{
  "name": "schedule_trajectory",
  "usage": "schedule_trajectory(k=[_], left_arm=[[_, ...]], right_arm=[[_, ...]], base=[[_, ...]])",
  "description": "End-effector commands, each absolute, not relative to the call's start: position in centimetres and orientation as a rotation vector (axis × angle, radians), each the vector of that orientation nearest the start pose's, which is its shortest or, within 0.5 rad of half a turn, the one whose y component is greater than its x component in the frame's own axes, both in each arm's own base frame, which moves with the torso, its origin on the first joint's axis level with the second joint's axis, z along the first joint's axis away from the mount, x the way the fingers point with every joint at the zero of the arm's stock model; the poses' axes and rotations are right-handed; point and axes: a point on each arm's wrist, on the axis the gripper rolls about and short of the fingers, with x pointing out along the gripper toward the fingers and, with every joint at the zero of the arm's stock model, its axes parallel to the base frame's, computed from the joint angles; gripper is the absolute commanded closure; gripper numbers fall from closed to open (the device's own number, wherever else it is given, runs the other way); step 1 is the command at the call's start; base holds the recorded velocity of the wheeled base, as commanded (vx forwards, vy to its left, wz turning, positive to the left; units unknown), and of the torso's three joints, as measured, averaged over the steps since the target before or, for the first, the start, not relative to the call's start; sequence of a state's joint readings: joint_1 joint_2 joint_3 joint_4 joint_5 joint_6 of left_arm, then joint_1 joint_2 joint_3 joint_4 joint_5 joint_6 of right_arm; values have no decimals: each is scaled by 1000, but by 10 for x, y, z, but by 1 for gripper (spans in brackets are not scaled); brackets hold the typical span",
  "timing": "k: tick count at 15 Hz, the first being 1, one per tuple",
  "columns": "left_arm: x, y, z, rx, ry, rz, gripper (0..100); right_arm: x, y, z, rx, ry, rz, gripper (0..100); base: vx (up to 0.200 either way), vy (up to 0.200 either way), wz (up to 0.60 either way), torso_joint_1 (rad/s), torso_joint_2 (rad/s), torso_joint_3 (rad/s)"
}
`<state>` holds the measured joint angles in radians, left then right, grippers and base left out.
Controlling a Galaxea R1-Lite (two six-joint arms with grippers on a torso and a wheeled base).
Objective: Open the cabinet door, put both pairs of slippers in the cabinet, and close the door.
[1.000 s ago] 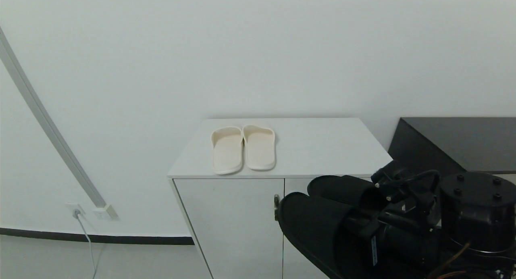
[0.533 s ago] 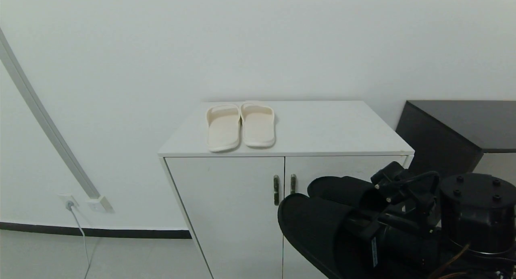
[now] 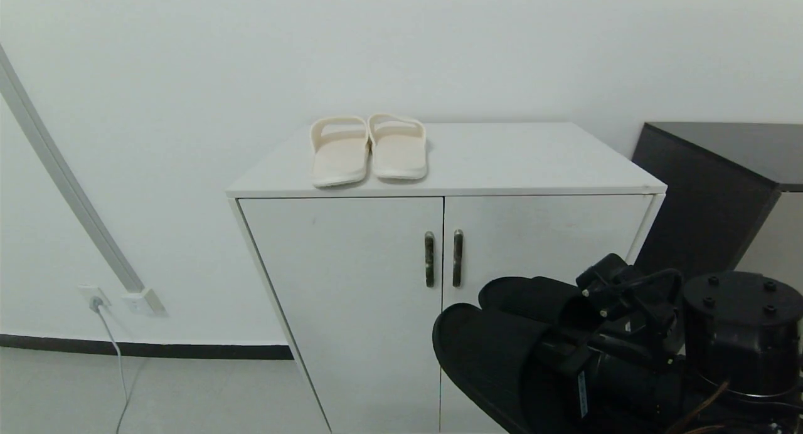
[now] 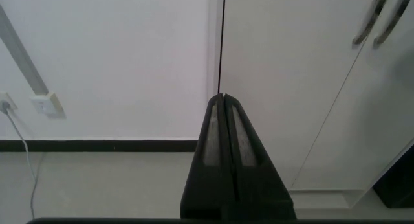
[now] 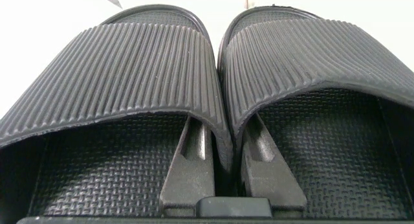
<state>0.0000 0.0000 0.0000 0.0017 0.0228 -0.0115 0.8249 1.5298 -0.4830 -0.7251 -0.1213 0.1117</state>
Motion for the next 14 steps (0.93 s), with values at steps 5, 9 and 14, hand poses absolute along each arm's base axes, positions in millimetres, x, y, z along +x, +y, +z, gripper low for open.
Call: schedule_trajectory(k=[5, 9, 14], left_arm=[[-23, 1, 75, -12, 1, 23, 100], [-23, 1, 75, -12, 1, 23, 100], [-23, 0, 75, -12, 1, 21, 100]], right_arm=[[163, 173, 153, -45, 334, 681, 100], [162, 173, 151, -65, 333, 688, 100], [162, 172, 149, -70, 344, 692, 100]], base=[[0, 0, 0, -120, 471, 346], [0, 0, 0, -65, 447, 384], [0, 0, 0, -15, 214, 198]])
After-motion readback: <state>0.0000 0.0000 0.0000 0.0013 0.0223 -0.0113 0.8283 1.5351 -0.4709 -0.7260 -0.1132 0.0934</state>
